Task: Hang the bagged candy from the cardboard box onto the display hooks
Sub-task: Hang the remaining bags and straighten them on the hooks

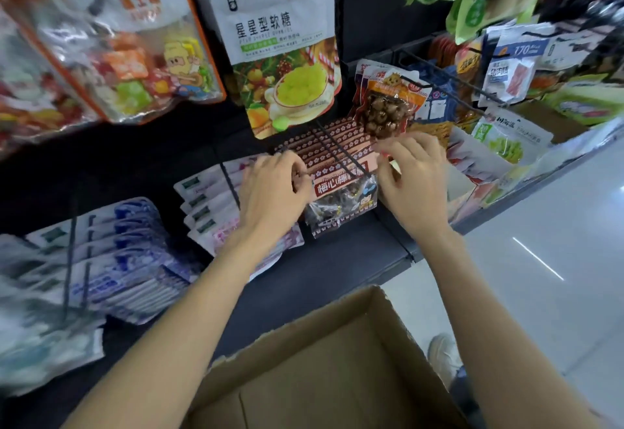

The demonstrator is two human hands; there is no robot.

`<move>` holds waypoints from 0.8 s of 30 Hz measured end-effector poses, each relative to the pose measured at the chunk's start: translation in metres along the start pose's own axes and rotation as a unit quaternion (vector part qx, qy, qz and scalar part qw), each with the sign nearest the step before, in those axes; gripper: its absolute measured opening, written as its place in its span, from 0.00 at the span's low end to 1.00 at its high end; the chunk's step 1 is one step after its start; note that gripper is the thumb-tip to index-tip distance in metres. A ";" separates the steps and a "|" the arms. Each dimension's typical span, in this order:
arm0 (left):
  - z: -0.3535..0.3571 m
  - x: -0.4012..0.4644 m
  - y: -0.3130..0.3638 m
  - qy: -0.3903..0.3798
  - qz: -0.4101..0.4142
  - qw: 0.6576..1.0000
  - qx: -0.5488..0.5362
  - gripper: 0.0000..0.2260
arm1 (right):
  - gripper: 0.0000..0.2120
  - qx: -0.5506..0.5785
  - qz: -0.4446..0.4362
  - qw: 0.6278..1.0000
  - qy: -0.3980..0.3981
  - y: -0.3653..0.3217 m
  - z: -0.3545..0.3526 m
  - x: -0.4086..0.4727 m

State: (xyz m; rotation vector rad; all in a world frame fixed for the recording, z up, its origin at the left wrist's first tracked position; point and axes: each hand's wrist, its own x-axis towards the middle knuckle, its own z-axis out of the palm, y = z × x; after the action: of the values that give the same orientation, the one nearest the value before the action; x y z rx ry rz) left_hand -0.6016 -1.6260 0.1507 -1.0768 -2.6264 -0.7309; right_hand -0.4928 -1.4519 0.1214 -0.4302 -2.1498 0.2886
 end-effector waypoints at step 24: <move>-0.041 -0.414 -0.181 -0.176 -0.474 0.861 0.051 0.27 | 0.09 0.047 0.325 0.789 -0.519 -0.153 -0.071 -0.345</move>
State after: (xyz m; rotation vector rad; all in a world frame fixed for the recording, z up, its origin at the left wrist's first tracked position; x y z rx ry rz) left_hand -0.4341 -2.0055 -0.0328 0.2441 -3.4230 -0.5392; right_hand -0.2792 -1.7288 -0.0380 -1.1588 -2.9321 1.2624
